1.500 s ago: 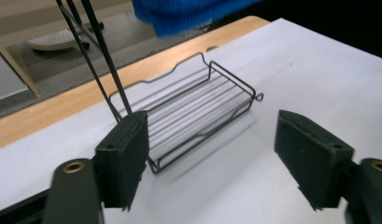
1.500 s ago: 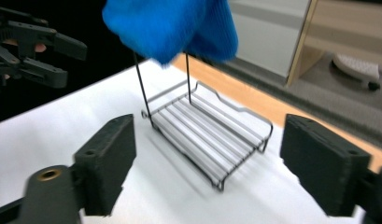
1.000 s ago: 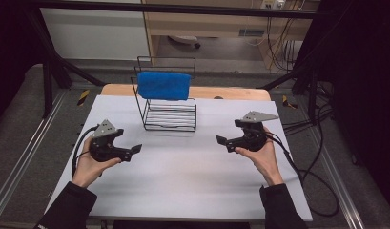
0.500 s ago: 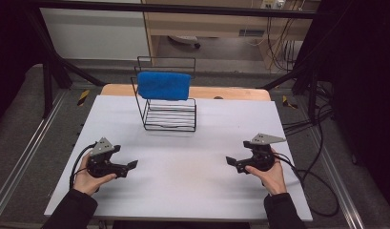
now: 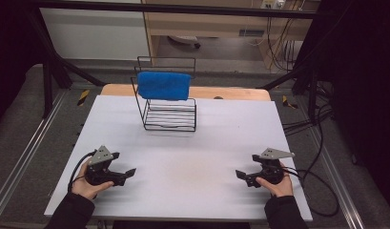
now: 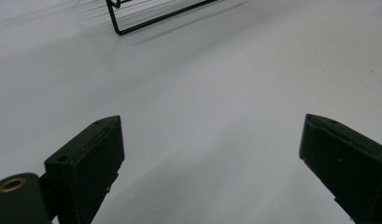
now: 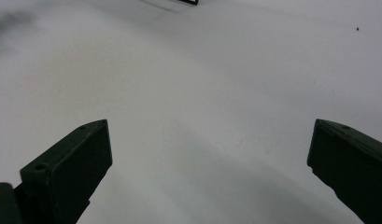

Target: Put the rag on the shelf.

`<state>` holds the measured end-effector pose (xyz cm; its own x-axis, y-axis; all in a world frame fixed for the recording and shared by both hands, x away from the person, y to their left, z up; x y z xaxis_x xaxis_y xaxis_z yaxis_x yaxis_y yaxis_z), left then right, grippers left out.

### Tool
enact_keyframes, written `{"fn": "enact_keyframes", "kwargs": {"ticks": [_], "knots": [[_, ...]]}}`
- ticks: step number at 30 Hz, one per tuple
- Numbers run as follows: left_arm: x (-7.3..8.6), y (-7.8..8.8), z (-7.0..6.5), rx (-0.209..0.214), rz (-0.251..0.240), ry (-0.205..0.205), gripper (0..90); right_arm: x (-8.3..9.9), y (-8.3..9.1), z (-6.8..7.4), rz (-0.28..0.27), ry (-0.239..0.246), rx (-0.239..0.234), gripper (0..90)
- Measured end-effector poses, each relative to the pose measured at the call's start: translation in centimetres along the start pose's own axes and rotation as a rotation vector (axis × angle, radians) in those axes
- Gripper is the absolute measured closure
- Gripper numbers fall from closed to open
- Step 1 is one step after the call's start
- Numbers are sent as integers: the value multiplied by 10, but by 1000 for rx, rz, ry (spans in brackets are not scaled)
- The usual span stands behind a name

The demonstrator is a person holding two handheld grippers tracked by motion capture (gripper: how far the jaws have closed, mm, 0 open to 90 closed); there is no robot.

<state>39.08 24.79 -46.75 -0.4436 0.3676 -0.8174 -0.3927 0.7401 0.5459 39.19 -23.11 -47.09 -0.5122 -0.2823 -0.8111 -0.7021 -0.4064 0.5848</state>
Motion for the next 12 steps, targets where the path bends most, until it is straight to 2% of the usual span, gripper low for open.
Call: {"fn": "enact_keyframes", "kwargs": {"ticks": [7,12], "knots": [[6,-2,-1,2,13,-5,68,11,-1,-2,36,2,8,8],[7,-3,-1,3,12,-2,68,10,0,-2,24,5,-4,8]]}}
Point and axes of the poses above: each handheld gripper's, and its own axes: y roughly backward along the jaws, x roughly out of its underside, z roughly to its left, the point moved 5 cm from there along -y, roughly forward along the jaws, and after that the axes turned 15 degrees about x, right-handed, at the moved point
